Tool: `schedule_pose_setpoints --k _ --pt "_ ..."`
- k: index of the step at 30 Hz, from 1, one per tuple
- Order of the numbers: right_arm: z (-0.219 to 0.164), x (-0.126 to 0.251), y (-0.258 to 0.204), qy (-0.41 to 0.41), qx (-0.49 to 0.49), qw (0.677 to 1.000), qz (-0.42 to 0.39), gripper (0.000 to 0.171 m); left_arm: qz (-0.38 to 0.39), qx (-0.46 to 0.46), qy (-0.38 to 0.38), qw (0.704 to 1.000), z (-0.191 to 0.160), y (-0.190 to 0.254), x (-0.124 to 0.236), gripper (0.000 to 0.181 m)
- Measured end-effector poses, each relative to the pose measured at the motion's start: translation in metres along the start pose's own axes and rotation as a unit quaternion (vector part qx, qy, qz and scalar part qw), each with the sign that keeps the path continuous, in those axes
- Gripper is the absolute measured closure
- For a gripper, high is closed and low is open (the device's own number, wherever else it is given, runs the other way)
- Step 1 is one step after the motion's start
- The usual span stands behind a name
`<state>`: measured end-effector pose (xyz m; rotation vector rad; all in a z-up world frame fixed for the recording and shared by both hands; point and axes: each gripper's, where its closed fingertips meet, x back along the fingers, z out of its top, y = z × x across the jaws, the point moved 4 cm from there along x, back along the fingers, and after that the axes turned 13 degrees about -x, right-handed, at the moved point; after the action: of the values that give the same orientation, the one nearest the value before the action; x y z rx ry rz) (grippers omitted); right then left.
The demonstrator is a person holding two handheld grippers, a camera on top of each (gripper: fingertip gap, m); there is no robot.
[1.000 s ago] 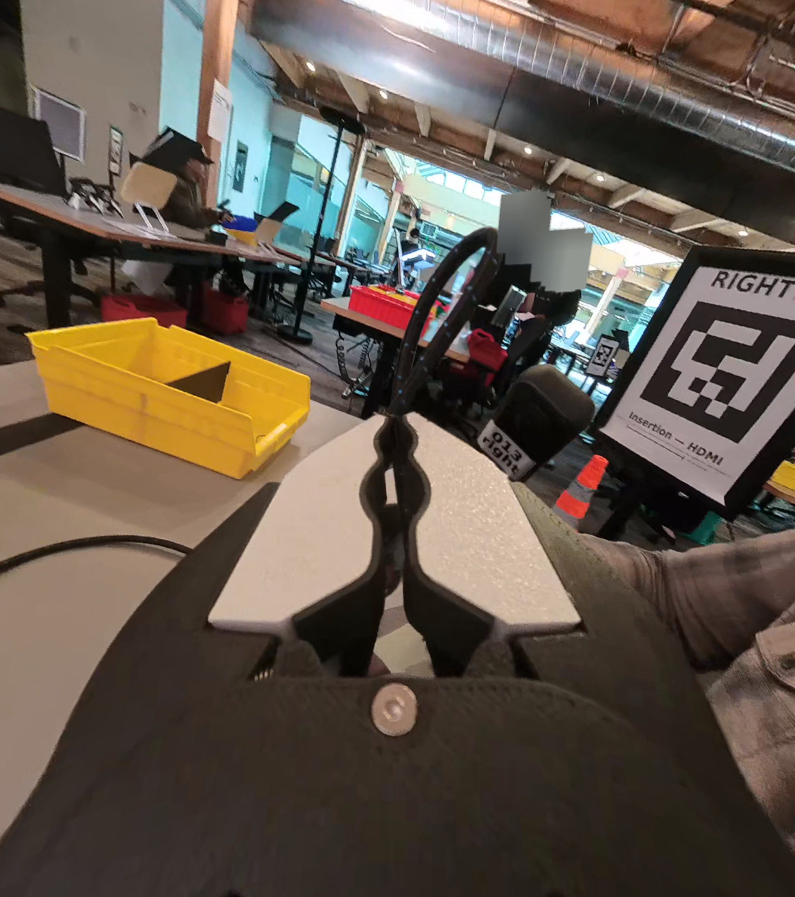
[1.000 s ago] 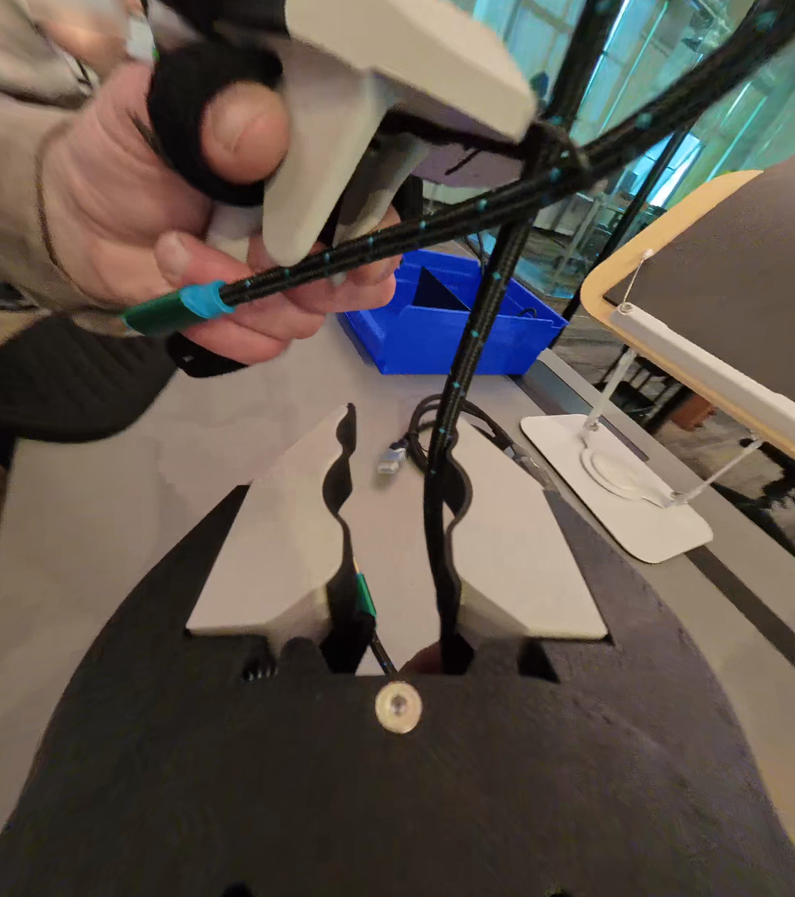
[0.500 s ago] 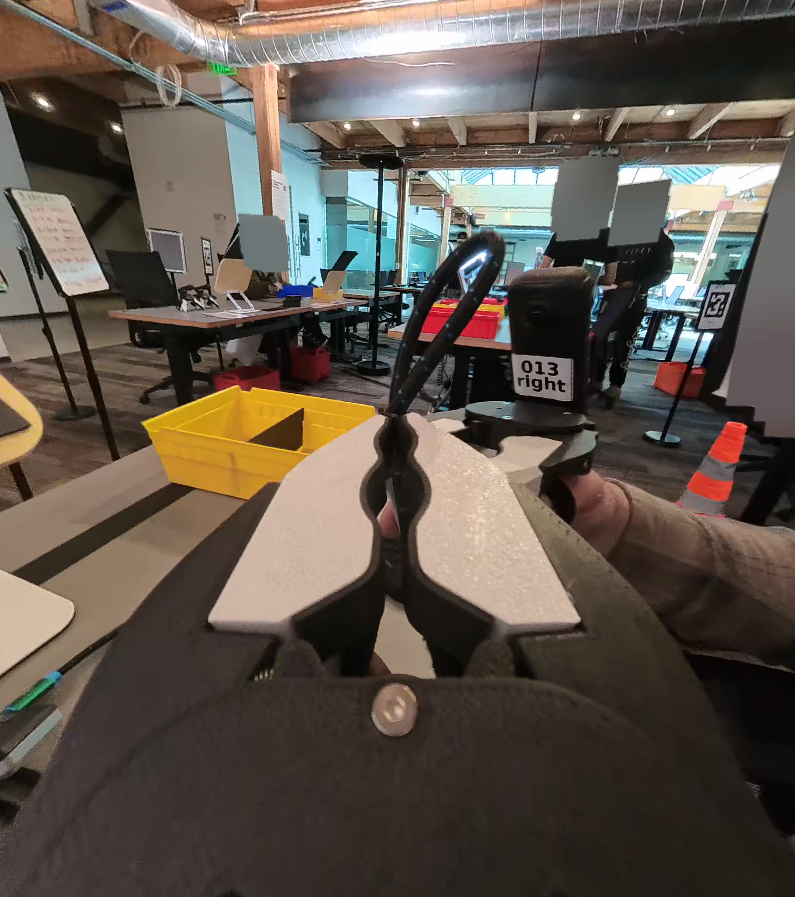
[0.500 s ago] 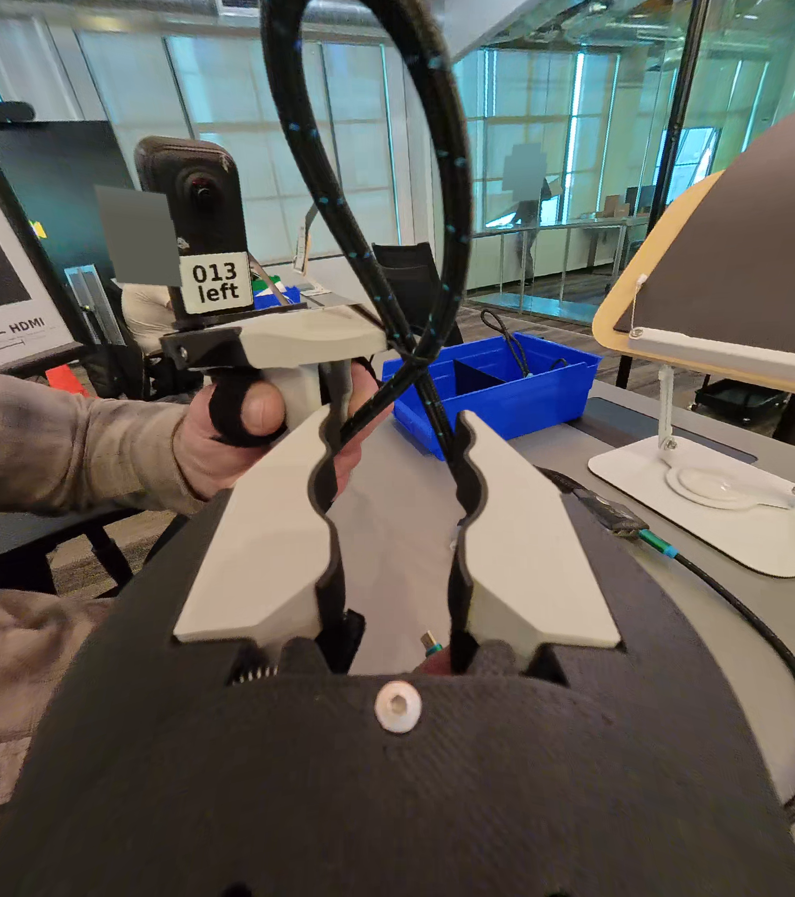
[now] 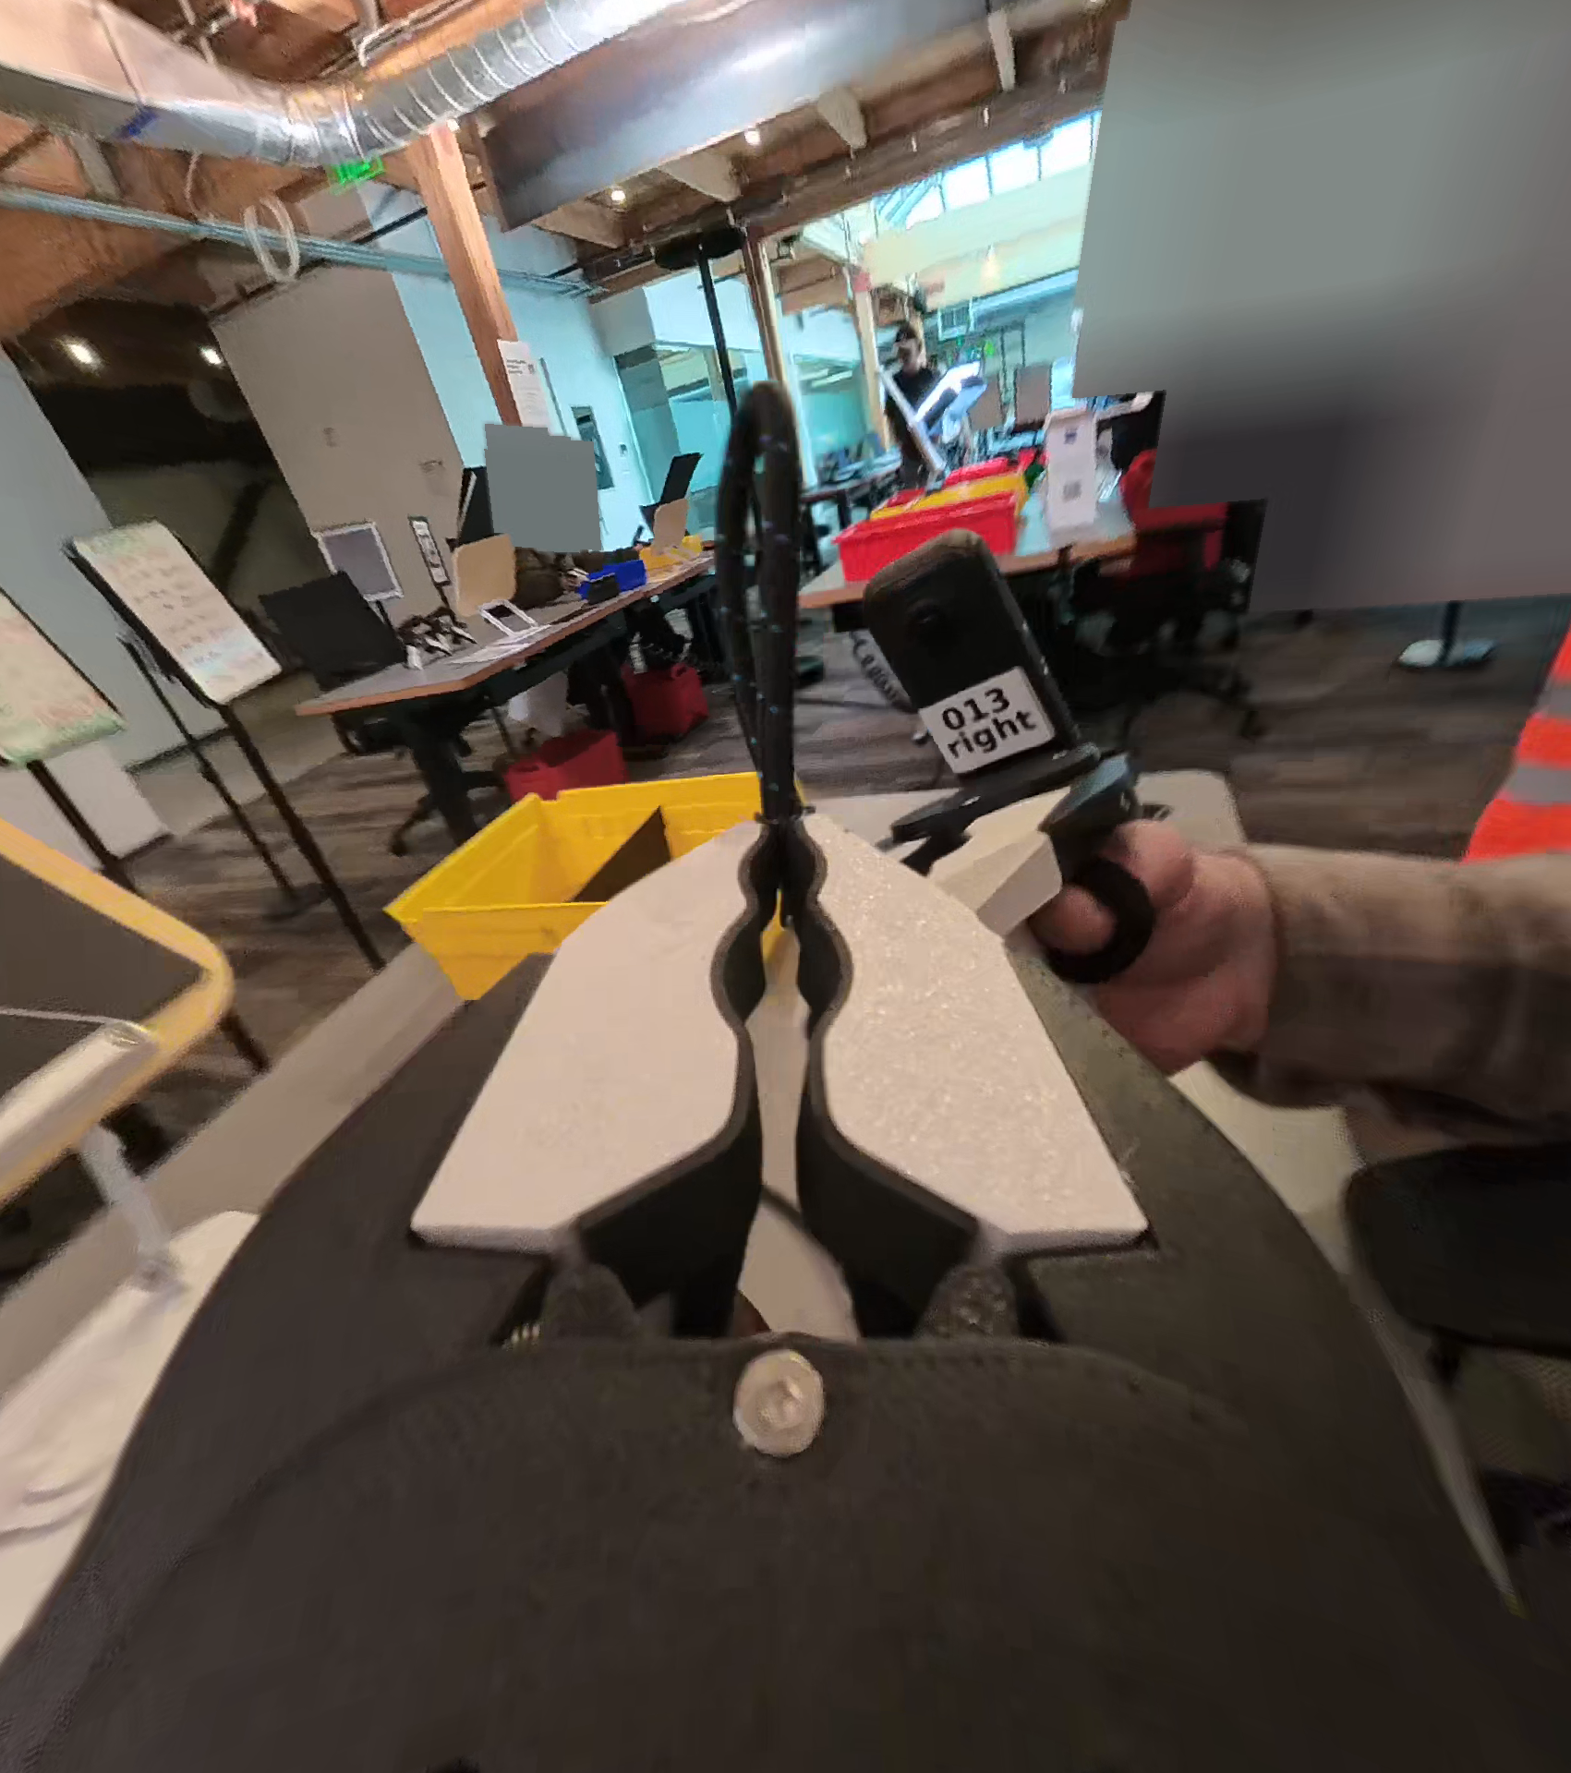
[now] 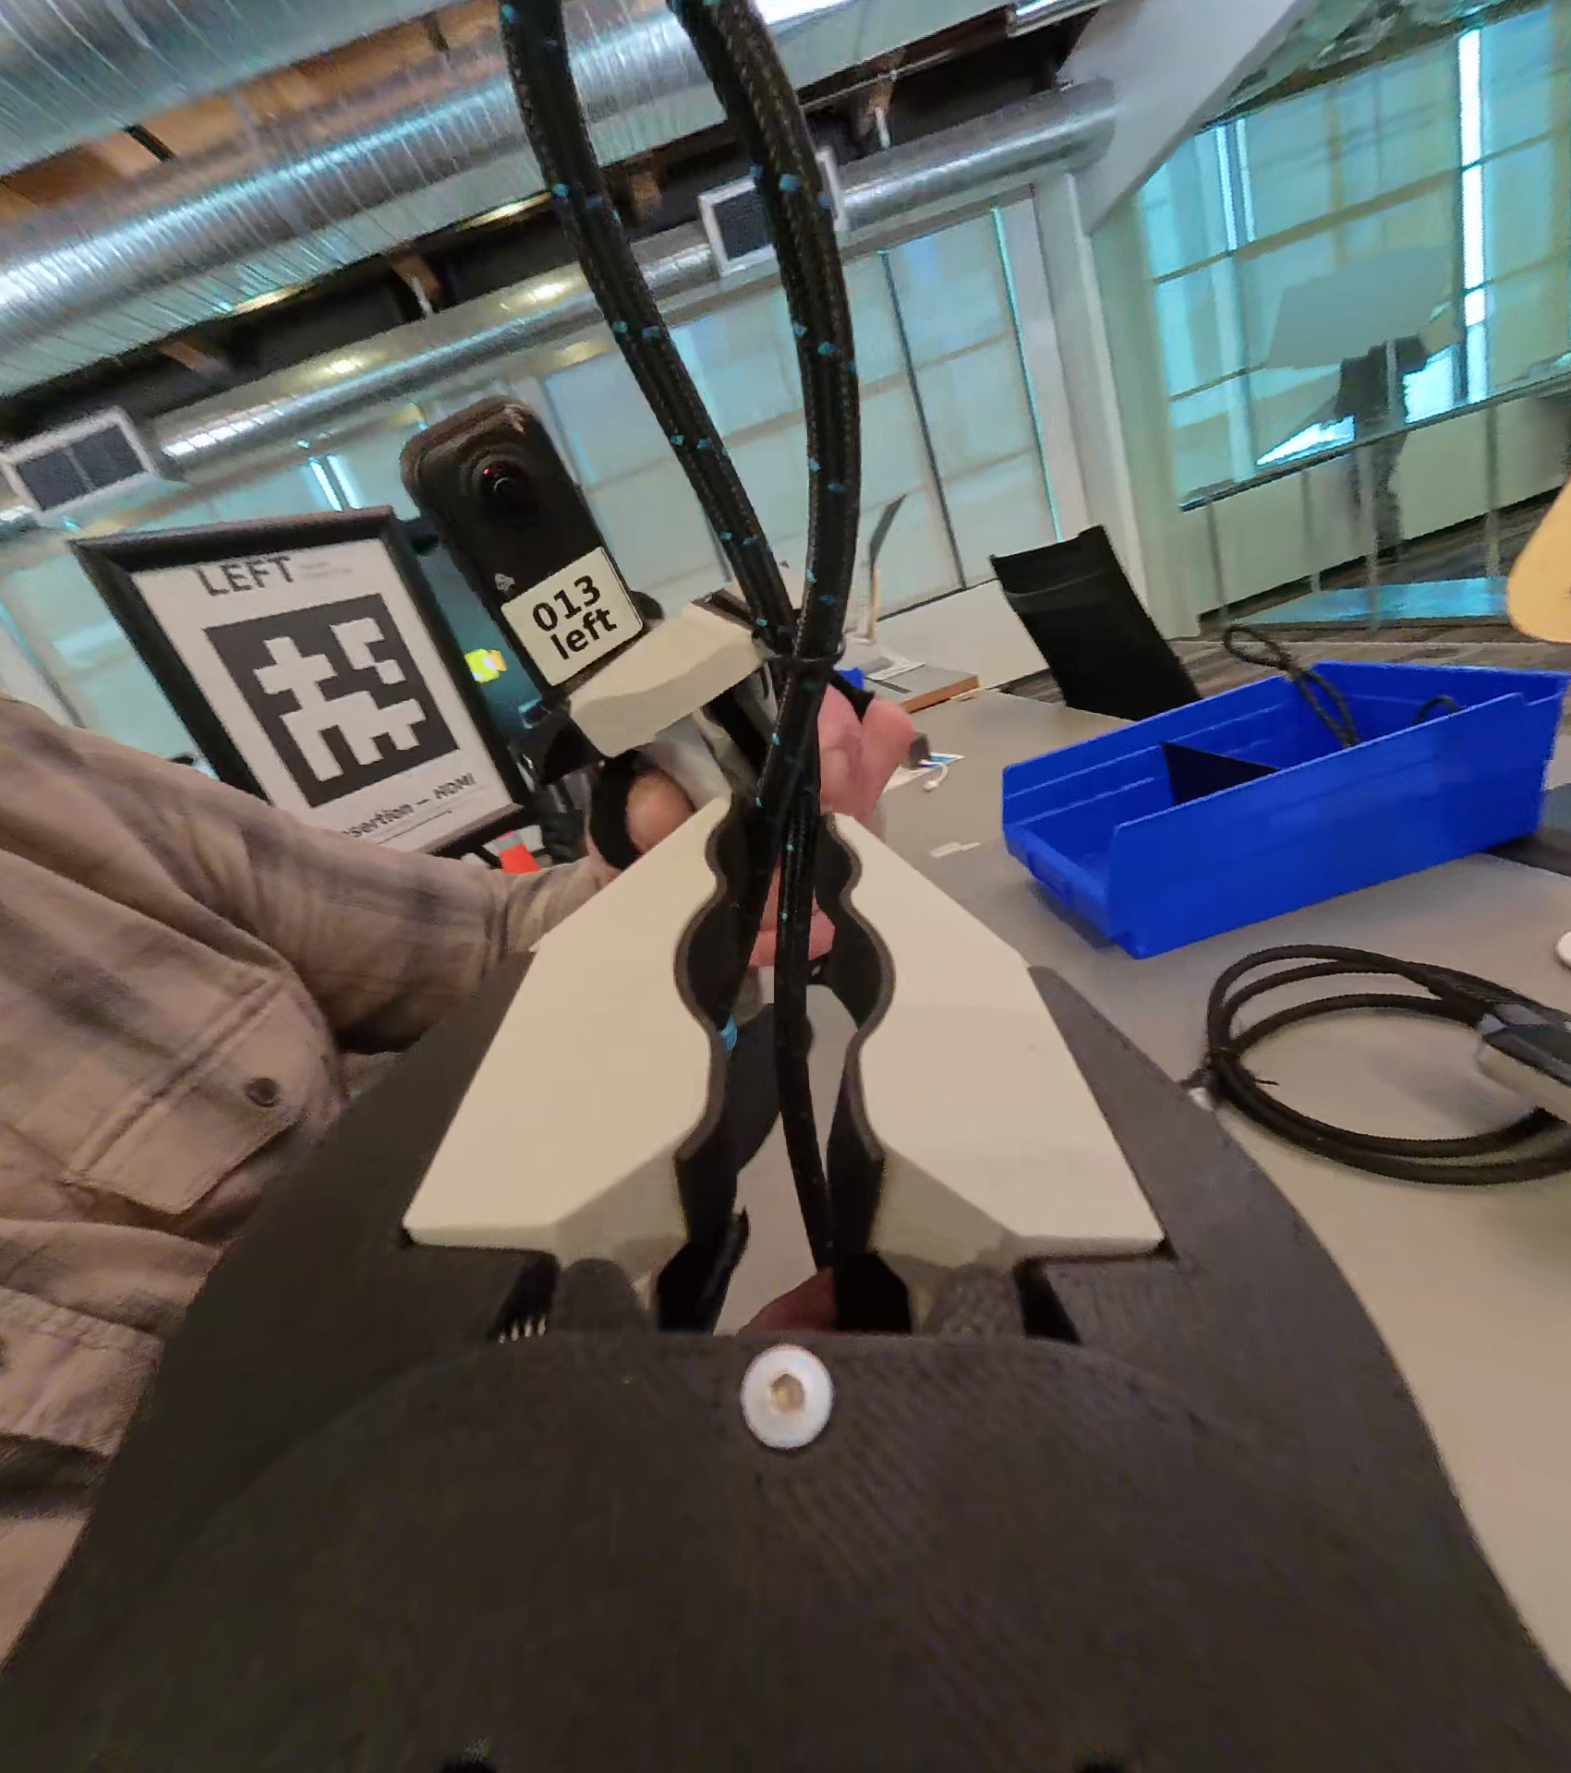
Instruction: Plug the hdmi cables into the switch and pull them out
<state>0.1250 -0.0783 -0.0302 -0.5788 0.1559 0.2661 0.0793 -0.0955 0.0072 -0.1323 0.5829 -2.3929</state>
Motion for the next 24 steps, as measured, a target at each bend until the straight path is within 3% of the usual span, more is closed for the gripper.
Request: schedule_pose_setpoints --k 6,9,14,17,22,24 --pt "0.001 0.0 -0.004 0.006 -0.06 0.997 0.053 0.162 0.044 -0.204 -0.042 0.977 0.002 -0.002 0.003 0.18" --pt "0.002 0.0 -0.008 0.013 -0.083 0.994 0.073 0.162 0.06 -0.319 -0.051 0.945 0.005 -0.004 0.006 0.181" --pt "-0.001 -0.005 -0.009 0.016 -0.12 0.989 0.08 0.161 0.089 -0.486 -0.084 0.865 -0.005 -0.006 0.008 0.18" --pt "-0.008 -0.008 -0.002 0.017 -0.123 0.99 0.063 0.158 0.081 -0.492 -0.108 0.86 -0.018 -0.007 0.01 0.18" --pt "-0.025 -0.015 0.007 -0.005 -0.074 0.997 0.019 0.139 0.089 -0.442 -0.142 0.881 -0.04 -0.009 0.016 0.18" --pt "-0.032 -0.02 0.008 -0.026 -0.059 0.998 0.012 0.14 0.083 -0.419 -0.166 0.889 -0.052 -0.01 0.017 0.181"
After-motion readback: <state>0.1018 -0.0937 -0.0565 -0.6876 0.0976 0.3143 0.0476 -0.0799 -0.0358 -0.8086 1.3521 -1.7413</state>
